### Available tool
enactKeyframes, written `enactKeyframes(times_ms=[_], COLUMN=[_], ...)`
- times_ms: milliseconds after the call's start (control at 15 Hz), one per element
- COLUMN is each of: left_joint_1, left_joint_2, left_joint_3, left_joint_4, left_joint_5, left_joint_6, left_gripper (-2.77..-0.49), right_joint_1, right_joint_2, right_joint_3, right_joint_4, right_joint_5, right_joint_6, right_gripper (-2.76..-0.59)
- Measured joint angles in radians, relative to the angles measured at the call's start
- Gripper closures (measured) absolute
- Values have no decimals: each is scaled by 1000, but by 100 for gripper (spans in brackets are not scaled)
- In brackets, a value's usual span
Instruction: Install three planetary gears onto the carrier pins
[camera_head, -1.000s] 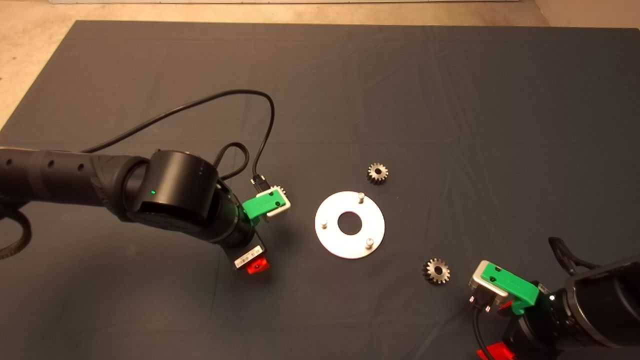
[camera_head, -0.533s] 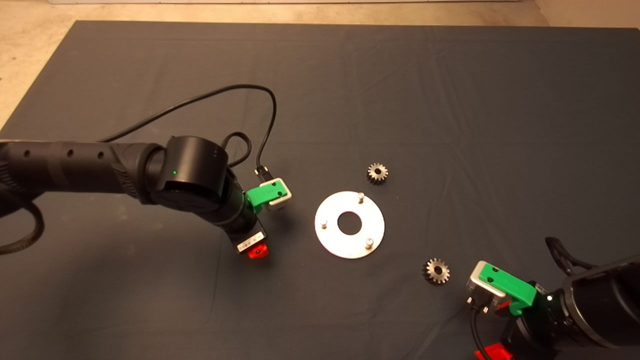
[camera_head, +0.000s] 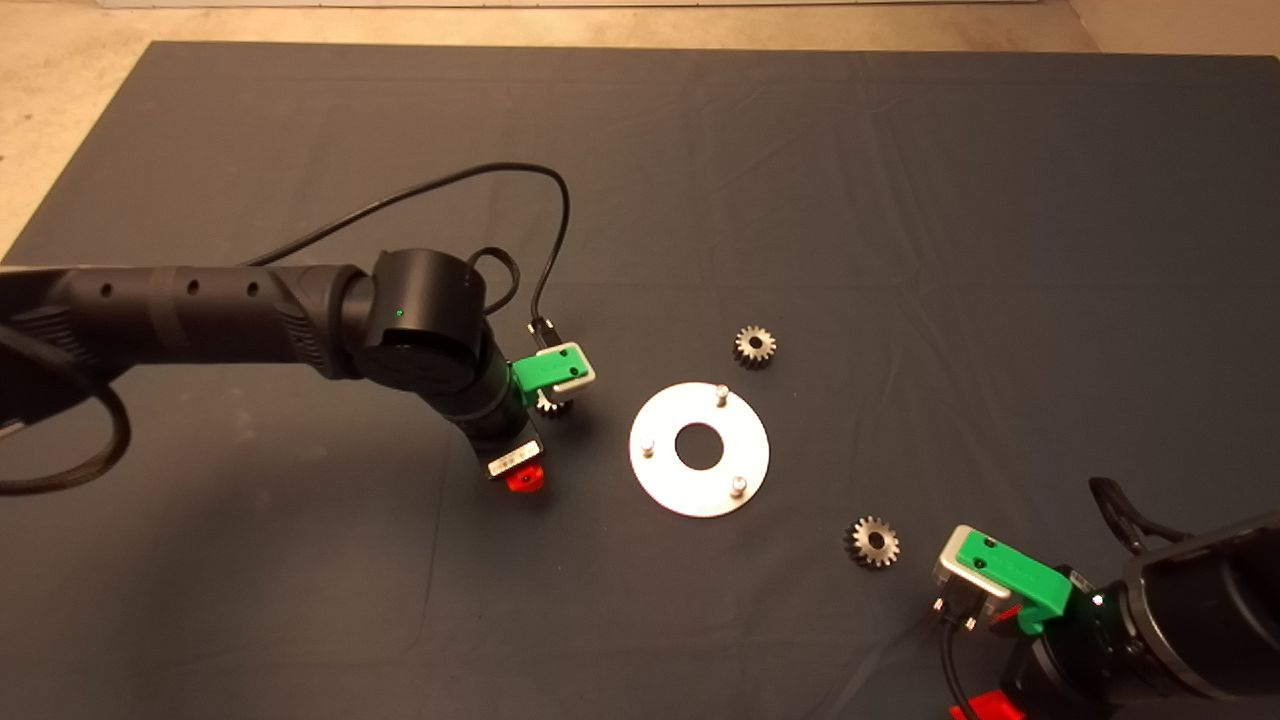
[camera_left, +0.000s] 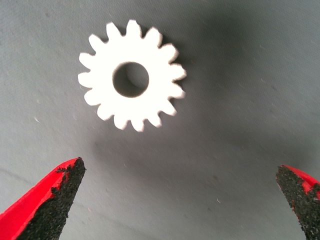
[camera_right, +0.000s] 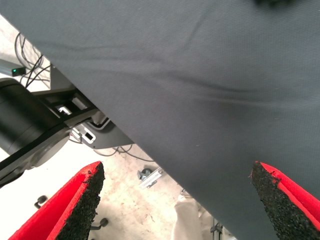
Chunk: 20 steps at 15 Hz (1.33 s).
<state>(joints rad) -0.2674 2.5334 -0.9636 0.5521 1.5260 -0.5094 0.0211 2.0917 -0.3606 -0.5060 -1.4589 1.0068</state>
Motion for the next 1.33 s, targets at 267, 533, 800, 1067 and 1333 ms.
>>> enactKeyframes(times_ms=[267, 533, 800, 1067, 1333], left_joint_1=[-5, -5, -5, -21, -47], left_joint_2=[31, 59, 89, 97, 99], left_joint_3=[-51, -110, -140, -163, -182], left_joint_4=[-3, -14, -26, -50, -78], left_joint_5=[0, 0, 0, 0, 0], left_joint_6=[19, 52, 64, 73, 74], left_gripper=[-275, -275, -275, -275, -275], right_joint_1=[-21, -22, -24, -42, -46], right_joint_2=[3, 3, 17, 17, 17], right_joint_3=[0, 0, 0, 0, 0], right_joint_4=[0, 0, 0, 0, 0], right_joint_5=[0, 0, 1, 0, 0], right_joint_6=[0, 0, 0, 0, 0], right_gripper=[-218, -218, -218, -218, -218])
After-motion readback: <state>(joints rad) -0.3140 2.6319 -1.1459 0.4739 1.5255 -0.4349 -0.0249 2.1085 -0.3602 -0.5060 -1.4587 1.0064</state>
